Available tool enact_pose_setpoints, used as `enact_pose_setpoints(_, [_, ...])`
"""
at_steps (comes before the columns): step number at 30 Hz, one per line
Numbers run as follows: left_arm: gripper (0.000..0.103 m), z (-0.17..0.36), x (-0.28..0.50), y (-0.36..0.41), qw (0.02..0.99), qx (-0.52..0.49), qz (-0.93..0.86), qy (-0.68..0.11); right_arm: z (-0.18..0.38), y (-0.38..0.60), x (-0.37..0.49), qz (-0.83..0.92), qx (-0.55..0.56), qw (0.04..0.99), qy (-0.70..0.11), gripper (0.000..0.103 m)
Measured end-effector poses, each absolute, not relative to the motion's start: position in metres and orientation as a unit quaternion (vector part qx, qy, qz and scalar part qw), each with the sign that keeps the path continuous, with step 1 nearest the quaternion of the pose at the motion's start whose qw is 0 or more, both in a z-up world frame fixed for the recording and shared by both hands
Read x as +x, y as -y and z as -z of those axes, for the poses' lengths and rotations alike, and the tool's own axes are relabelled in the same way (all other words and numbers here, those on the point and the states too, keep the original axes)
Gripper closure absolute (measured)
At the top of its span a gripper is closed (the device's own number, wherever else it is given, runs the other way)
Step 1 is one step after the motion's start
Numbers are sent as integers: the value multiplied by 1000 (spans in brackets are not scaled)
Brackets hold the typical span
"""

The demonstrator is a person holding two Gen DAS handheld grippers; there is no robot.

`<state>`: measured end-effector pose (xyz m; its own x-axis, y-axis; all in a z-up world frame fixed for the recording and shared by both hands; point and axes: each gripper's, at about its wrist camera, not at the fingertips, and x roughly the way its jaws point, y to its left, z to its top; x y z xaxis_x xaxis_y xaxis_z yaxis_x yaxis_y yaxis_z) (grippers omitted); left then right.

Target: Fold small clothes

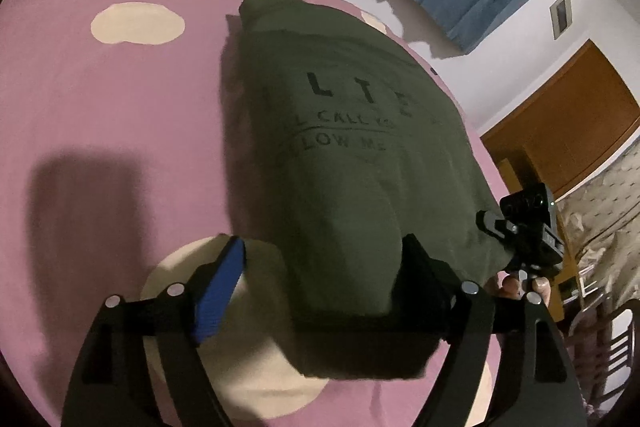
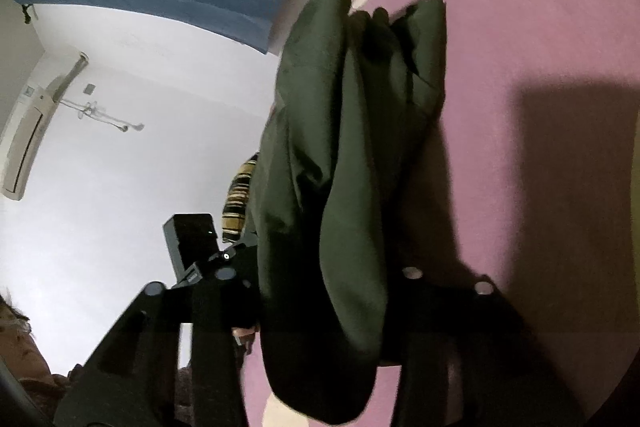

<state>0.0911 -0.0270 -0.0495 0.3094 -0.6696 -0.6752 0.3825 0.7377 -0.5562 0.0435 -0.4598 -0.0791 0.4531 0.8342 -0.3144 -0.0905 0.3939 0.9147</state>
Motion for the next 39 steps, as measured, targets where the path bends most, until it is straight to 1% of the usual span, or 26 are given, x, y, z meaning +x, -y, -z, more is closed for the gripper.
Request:
enact_pose_setpoints(1, [24, 46, 91, 23, 795, -151, 335, -483, 75, 463, 42, -318, 454, 726, -407, 44])
enact_pose_setpoints(2, [23, 44, 91, 22, 795, -153, 337, -481, 72, 466, 40, -319, 457, 728, -399, 36])
enact_pose_setpoints(3, [22, 41, 92, 19, 794, -157, 340, -479, 67, 470, 38, -310, 454, 738, -391, 33])
enact_pose_setpoints(5, [20, 36, 94, 12, 785, -180, 357, -473, 56, 477, 38, -286, 437, 762, -382, 22])
enact_pose_setpoints(7, [19, 34, 102, 6, 765, -210, 382, -474, 47, 486, 45, -269, 428, 777, -375, 18])
enact_pose_setpoints(13, [18, 44, 147, 16, 763, -198, 362, -498, 44, 502, 99, -245, 412, 781, -401, 17])
enact_pose_setpoints(19, [18, 57, 189, 27, 748, -215, 355, -518, 62, 506, 155, -241, 433, 757, -426, 16])
enact_pose_setpoints(23, [17, 57, 202, 35, 751, -210, 357, -515, 67, 499, 177, -258, 428, 748, -436, 16])
enact_pose_setpoints(25, [17, 57, 206, 39, 747, -210, 363, -516, 67, 493, 184, -262, 416, 749, -444, 16])
enact_pose_setpoints(29, [16, 56, 204, 42, 739, -210, 373, -519, 65, 477, 190, -268, 395, 753, -453, 11])
enact_pose_setpoints(36, [16, 63, 207, 48, 741, -198, 372, -522, 64, 459, 197, -267, 344, 767, -471, 11])
enact_pose_setpoints(39, [16, 64, 207, 44, 737, -202, 375, -526, 60, 458, 197, -265, 330, 770, -477, 13])
